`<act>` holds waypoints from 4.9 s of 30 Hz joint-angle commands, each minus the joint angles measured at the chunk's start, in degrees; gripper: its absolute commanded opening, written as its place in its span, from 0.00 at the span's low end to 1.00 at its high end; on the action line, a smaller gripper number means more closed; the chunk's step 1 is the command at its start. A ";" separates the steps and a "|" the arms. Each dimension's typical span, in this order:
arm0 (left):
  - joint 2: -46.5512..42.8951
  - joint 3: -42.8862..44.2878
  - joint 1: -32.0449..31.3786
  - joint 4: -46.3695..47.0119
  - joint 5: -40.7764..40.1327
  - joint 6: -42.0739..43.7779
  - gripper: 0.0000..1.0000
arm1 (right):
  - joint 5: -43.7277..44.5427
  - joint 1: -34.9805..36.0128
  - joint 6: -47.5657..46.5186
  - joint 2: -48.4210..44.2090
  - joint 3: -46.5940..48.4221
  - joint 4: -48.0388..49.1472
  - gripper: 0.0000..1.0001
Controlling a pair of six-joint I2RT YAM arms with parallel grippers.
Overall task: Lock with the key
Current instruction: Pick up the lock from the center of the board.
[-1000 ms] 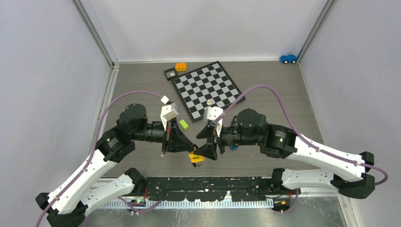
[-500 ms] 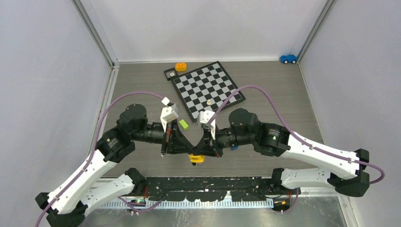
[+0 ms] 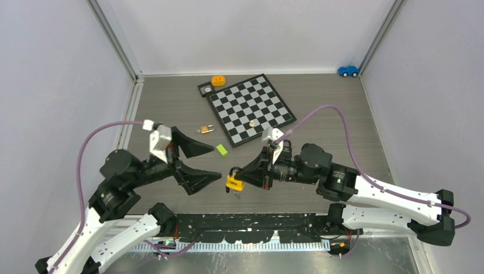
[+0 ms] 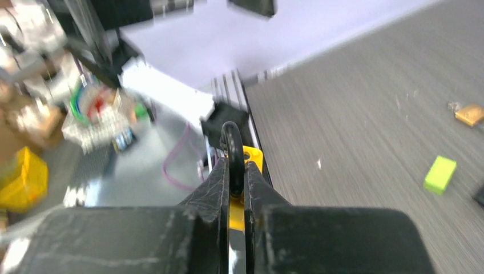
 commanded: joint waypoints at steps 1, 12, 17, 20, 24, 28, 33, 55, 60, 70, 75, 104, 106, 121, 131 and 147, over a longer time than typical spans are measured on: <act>-4.02 -3.34 0.03 12.71 -10.57 -5.71 1.00 | 14.62 0.26 14.92 -3.26 -5.22 33.86 0.00; -0.83 -7.89 0.03 24.49 -15.08 -11.30 0.95 | 20.47 0.35 28.34 7.22 -10.09 76.01 0.00; 0.44 -9.27 0.03 29.00 -15.04 -13.23 0.90 | 19.61 0.35 29.59 8.33 -9.80 78.56 0.00; 1.50 -9.29 0.03 30.57 -13.85 -15.09 0.90 | 19.57 0.35 29.39 8.20 -9.93 78.40 0.00; 2.06 -10.97 0.03 35.32 -12.91 -18.28 0.85 | 19.51 0.35 28.53 7.89 -10.24 78.31 0.00; 3.43 -12.15 0.03 38.36 -11.07 -21.15 0.84 | 21.43 0.35 28.49 7.62 -10.34 77.43 0.00; 3.04 -11.90 0.03 37.74 -9.87 -19.54 0.90 | 27.57 0.35 29.15 4.52 -8.89 64.03 0.00; 7.89 -3.66 0.03 15.39 -5.70 0.25 0.88 | 52.57 0.35 48.28 4.64 10.35 8.54 0.00; 9.25 -4.04 0.03 17.84 -7.14 1.04 0.89 | 48.89 0.39 52.54 6.30 10.62 9.72 0.01; 13.88 -2.45 0.03 20.23 -5.20 1.80 0.62 | 44.77 0.35 57.57 7.20 10.41 10.68 0.00; 14.80 -2.23 0.03 20.28 -4.92 1.51 0.33 | 43.58 0.38 59.49 6.84 9.69 10.70 0.00; 10.09 4.52 0.03 5.44 19.99 -8.77 0.00 | -6.95 0.35 -44.23 -12.99 10.52 -14.13 0.77; 10.08 4.30 0.03 5.81 21.23 -9.55 0.00 | -12.47 0.35 -54.97 -12.18 12.14 -16.65 0.76; 12.20 2.02 0.03 17.25 27.68 -18.66 0.00 | -15.84 0.39 -74.02 -0.39 22.11 -21.47 0.50; 11.87 0.85 0.03 20.01 28.43 -21.02 0.00 | -14.40 0.44 -77.68 2.02 23.17 -21.86 0.42; 11.53 2.86 0.03 16.64 28.76 -18.71 0.00 | -15.31 0.96 -61.95 4.15 27.48 -29.47 0.00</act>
